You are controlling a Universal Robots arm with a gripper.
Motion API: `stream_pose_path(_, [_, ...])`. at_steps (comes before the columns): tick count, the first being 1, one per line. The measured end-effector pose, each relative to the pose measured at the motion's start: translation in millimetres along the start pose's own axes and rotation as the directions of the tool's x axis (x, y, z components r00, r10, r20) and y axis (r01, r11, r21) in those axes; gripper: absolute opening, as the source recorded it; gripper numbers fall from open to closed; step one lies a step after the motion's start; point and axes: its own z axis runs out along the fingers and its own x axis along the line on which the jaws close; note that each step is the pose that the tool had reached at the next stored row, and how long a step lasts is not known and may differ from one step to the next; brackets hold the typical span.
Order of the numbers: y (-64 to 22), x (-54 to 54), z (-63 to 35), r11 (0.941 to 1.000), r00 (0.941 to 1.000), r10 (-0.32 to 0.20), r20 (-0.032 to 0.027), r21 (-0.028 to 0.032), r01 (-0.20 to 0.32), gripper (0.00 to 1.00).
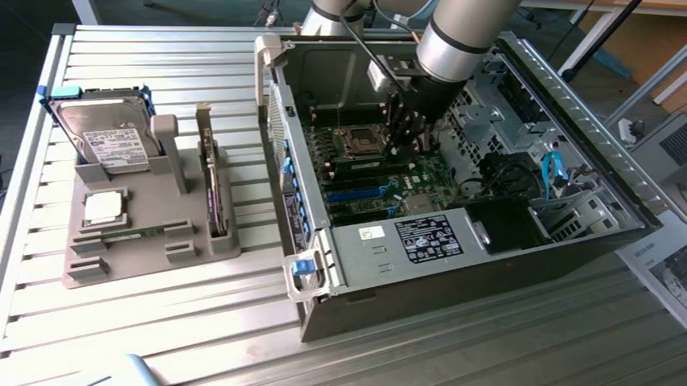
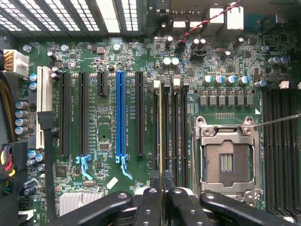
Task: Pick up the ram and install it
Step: 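Insert the ram into the slot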
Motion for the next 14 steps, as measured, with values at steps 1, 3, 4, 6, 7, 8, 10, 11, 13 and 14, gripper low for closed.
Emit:
stream_pose_path(1, [-0.5, 0.0, 0.0, 1.0000, 1.0000, 0.000, 0.0000, -0.0025, 0.000, 0.12])
stream_pose_path(3, [-1.2, 0.1, -0.1, 1.0000, 1.0000, 0.000, 0.0000, -0.0056, 0.000, 0.12])
stream_pose_path(4, [-1.8, 0.1, -0.1, 1.0000, 1.0000, 0.000, 0.0000, -0.0083, 0.000, 0.12])
stream_pose_path(6, [-2.1, 0.2, -0.2, 0.9999, 1.0000, 0.000, 0.0002, -0.0103, 0.000, 0.12])
stream_pose_path(7, [-2.1, 0.2, -0.2, 0.9999, 1.0000, 0.000, 0.0002, -0.0103, 0.000, 0.12])
stream_pose_path(8, [-2.1, 0.3, -0.1, 0.9999, 1.0000, 0.000, 0.0001, -0.0103, 0.000, 0.12])
stream_pose_path(10, [-2.2, 0.8, 1.1, 0.9999, 1.0000, 0.000, 0.0000, -0.0104, 0.000, 0.12])
stream_pose_path(11, [-2.2, 0.8, 1.2, 0.9999, 1.0000, 0.000, 0.0001, -0.0104, 0.000, 0.12])
stream_pose_path(13, [-2.2, 0.8, 1.2, 0.9999, 1.0000, 0.000, 0.0002, -0.0103, 0.000, 0.12])
stream_pose_path(14, [-2.3, 0.8, 1.2, 0.9999, 1.0000, 0.000, 0.0002, -0.0105, 0.000, 0.12])
